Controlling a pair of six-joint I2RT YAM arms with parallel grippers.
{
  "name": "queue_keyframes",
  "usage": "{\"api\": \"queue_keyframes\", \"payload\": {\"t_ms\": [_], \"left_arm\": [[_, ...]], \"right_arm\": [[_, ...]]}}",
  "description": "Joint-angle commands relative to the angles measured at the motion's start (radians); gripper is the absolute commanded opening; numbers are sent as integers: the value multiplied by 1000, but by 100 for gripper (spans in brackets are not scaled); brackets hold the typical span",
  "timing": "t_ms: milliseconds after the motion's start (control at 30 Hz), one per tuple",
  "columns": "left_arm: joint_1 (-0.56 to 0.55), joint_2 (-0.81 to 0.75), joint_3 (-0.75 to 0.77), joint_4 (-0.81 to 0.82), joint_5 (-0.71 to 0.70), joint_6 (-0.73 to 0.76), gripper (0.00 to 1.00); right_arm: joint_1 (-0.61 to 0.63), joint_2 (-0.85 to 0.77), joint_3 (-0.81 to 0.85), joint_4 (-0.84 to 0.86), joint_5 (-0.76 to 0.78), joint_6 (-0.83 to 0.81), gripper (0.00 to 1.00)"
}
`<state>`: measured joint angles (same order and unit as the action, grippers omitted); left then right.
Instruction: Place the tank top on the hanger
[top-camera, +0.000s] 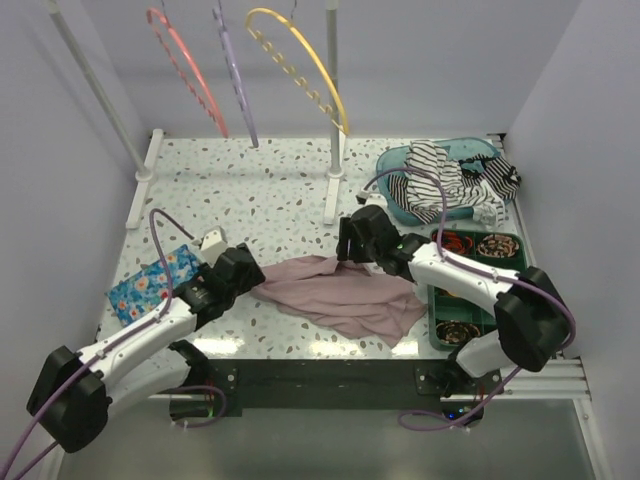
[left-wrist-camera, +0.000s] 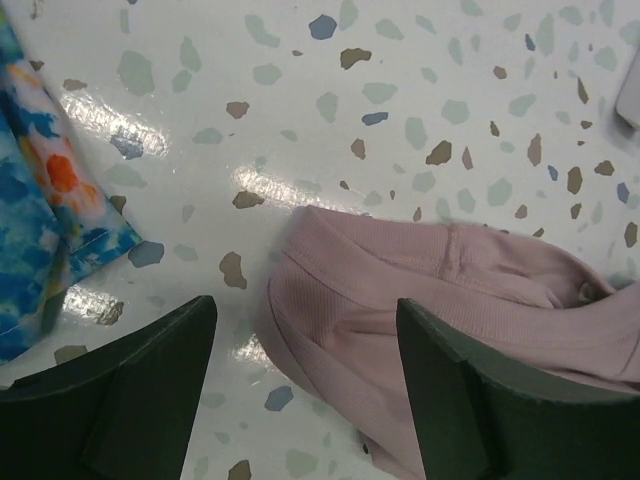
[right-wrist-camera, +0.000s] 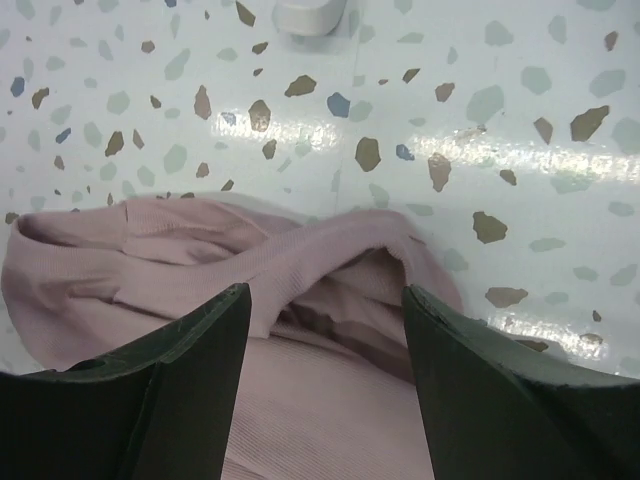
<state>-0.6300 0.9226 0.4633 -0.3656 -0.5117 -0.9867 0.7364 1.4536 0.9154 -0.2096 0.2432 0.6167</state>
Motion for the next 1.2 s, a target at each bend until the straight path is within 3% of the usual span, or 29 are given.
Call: {"api": "queue_keyframes", "payload": {"t_ms": [0, 233, 367, 467, 500, 567, 600, 700, 933, 1167], "left_arm": [[65, 79, -40, 177, 113, -41, 77], [67, 188, -106, 332, 114, 9, 73], [67, 217, -135, 419, 156, 40, 62], [67, 223, -144, 458, 179, 66, 38], [67, 220, -149, 470, 186, 86, 17], [67, 196, -146, 493, 205, 123, 0], [67, 180, -138, 491, 202, 135, 0], [66, 79, -92, 453, 176, 189, 0], [66, -152, 185, 308, 90, 356, 0], [67, -176, 514, 350, 127, 473, 0]], "right_arm": [[8, 50, 40, 29, -44, -11, 66], [1, 148, 65, 62, 16, -83, 69], [4, 195, 65, 90, -41, -77, 68], [4, 209, 62, 96, -48, -64, 60], [4, 203, 62, 92, -41, -61, 55], [4, 185, 68, 75, -9, -60, 30], [4, 160, 76, 66, 5, -61, 14], [4, 95, 120, -5, 68, -80, 0], [4, -163, 319, -158, 145, -152, 0], [4, -289, 612, -263, 176, -218, 0]]}}
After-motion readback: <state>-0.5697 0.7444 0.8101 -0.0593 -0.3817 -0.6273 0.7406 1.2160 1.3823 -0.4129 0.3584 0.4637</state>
